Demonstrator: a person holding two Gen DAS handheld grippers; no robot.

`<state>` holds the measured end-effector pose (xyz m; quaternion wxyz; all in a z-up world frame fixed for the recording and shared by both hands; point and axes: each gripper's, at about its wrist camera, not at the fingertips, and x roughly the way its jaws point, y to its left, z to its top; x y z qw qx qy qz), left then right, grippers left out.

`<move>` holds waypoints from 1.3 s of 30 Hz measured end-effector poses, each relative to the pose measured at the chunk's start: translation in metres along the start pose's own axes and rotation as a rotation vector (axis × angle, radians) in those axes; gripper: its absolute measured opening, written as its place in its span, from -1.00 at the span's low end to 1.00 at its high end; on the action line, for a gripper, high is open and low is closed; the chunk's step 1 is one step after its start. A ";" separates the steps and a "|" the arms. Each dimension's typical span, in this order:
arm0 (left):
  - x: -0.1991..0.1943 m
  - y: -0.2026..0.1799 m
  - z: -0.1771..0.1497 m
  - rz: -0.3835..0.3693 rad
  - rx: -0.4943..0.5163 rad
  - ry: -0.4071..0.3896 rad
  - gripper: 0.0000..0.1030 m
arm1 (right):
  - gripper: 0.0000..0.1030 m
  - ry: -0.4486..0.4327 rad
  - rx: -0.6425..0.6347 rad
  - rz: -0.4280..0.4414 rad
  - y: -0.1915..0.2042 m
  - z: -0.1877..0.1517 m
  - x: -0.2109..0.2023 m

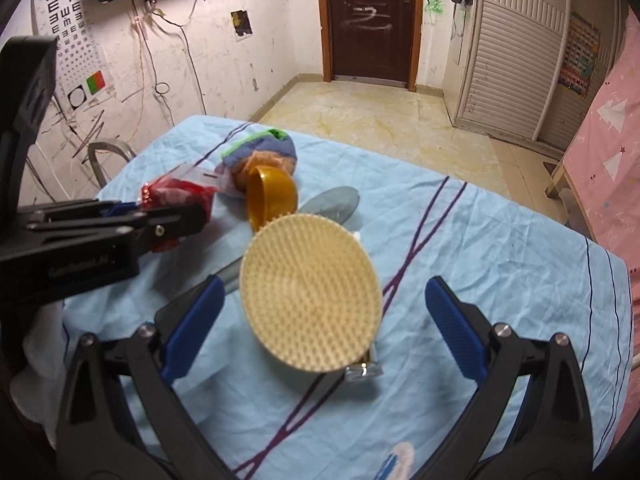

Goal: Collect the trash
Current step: 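Grasp the red printed snack bag with the left gripper while the right grasps the round yellow brush, then carry the snack bag and yellow brush to the yellow bucket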

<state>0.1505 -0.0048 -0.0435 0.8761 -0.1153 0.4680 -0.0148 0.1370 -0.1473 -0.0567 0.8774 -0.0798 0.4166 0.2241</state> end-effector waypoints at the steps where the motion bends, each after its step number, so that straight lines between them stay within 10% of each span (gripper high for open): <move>1: -0.001 0.002 -0.001 -0.002 -0.001 0.000 -0.51 | 0.54 0.000 0.001 0.001 0.000 0.001 0.001; 4: -0.002 0.004 -0.002 -0.007 -0.003 -0.002 -0.51 | 0.20 0.012 0.003 0.026 0.001 0.001 0.004; 39: -0.096 -0.060 -0.023 0.005 0.107 -0.132 -0.50 | 0.20 -0.256 0.185 0.002 -0.055 -0.042 -0.126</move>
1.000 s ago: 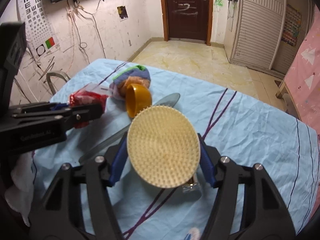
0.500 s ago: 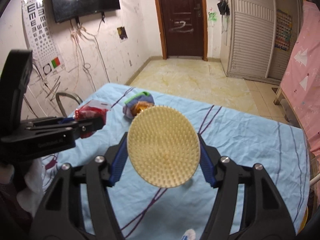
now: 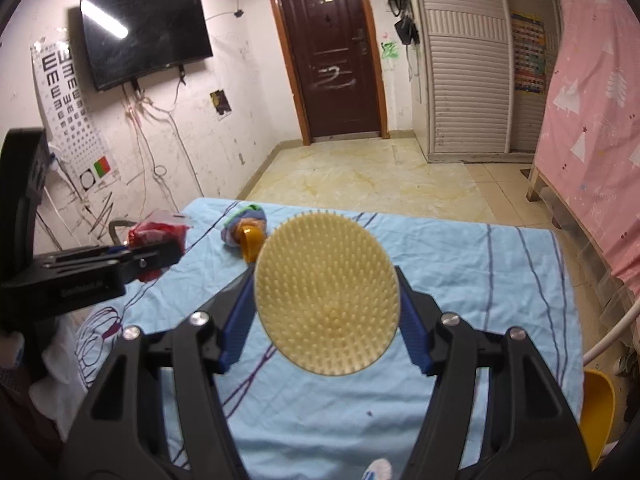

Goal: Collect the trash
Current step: 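Carry the snack bag and yellow brush to the yellow bucket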

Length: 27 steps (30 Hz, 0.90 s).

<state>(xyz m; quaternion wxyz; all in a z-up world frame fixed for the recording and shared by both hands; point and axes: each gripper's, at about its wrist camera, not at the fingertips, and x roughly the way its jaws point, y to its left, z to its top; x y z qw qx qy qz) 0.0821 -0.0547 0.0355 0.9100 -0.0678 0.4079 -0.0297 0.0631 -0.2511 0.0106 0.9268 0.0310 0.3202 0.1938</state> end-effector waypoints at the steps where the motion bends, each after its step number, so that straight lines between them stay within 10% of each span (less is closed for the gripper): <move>1: -0.002 -0.005 -0.001 0.001 0.009 -0.001 -0.50 | 0.20 -0.007 0.008 -0.002 -0.005 -0.002 -0.005; 27: -0.004 -0.206 -0.038 -0.144 0.323 0.023 -0.50 | 0.21 -0.145 0.306 -0.188 -0.169 -0.076 -0.117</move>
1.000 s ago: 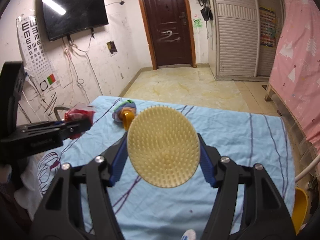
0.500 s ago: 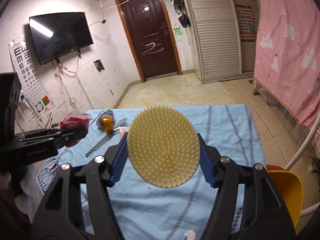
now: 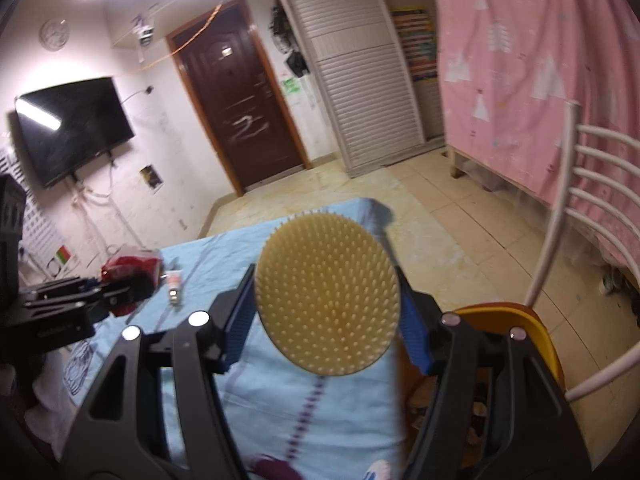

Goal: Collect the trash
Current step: 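Carry the snack bag and yellow brush to the yellow bucket, then open both grippers to drop the brush and snack bag into the bucket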

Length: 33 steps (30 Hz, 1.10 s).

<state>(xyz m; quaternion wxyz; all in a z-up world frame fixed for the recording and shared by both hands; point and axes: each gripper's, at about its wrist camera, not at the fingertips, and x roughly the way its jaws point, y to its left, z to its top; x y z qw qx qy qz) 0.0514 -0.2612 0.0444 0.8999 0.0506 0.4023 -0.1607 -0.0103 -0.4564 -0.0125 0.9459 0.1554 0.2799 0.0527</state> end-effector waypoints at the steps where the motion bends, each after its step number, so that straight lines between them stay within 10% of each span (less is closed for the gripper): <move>1: 0.001 -0.007 0.000 -0.012 0.012 0.002 -0.50 | 0.21 -0.001 0.011 -0.014 -0.009 -0.001 -0.002; 29: 0.048 -0.157 0.003 -0.303 0.177 0.037 -0.50 | 0.48 -0.088 0.289 -0.182 -0.146 -0.016 -0.033; 33: 0.055 -0.166 0.002 -0.337 0.173 0.051 -0.14 | 0.48 -0.108 0.313 -0.193 -0.154 -0.016 -0.042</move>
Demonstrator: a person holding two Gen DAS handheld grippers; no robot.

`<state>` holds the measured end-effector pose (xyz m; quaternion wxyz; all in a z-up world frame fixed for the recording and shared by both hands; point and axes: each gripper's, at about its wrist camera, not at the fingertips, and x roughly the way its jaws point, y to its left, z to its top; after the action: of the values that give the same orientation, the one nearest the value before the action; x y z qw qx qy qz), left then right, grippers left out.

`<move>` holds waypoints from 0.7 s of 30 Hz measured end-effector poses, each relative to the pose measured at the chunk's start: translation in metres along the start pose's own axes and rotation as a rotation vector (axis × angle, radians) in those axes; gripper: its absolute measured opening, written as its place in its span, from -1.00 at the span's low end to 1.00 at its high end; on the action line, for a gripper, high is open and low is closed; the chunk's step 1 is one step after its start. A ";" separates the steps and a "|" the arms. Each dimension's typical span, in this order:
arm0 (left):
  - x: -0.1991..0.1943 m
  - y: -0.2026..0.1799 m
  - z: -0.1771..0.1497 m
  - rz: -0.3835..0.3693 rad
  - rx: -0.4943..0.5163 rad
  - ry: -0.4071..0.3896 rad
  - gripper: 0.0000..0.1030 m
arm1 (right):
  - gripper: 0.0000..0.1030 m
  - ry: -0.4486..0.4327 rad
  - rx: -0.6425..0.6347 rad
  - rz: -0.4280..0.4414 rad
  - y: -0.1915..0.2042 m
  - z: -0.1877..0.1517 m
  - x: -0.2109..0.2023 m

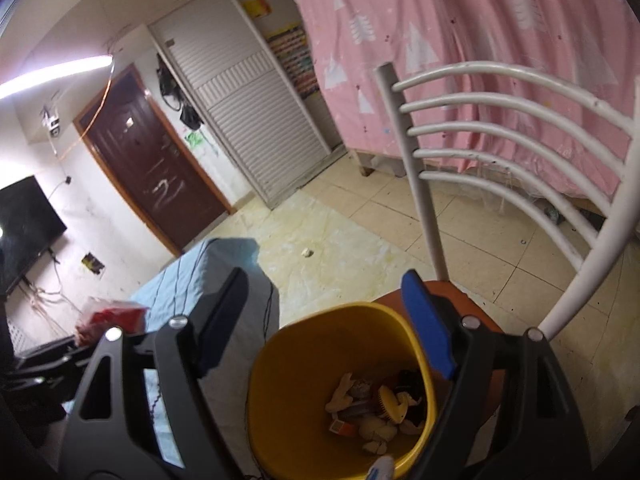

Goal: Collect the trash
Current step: 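Open both grippers to drop the brush and snack bag into the bucket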

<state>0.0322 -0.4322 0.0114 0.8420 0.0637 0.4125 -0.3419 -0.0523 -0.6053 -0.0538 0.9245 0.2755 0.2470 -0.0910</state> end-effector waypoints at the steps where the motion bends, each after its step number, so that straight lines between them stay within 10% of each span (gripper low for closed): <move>1: 0.001 -0.001 0.000 0.000 0.005 0.004 -0.03 | 0.48 0.000 0.002 -0.001 0.000 0.000 0.000; 21: -0.045 0.049 -0.005 0.050 -0.066 -0.050 0.00 | 0.50 0.047 -0.112 0.048 0.063 -0.009 0.010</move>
<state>0.0410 -0.3693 0.0329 0.8619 0.0378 0.4006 -0.3086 -0.0279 -0.5483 -0.0365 0.9344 0.2311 0.2666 -0.0486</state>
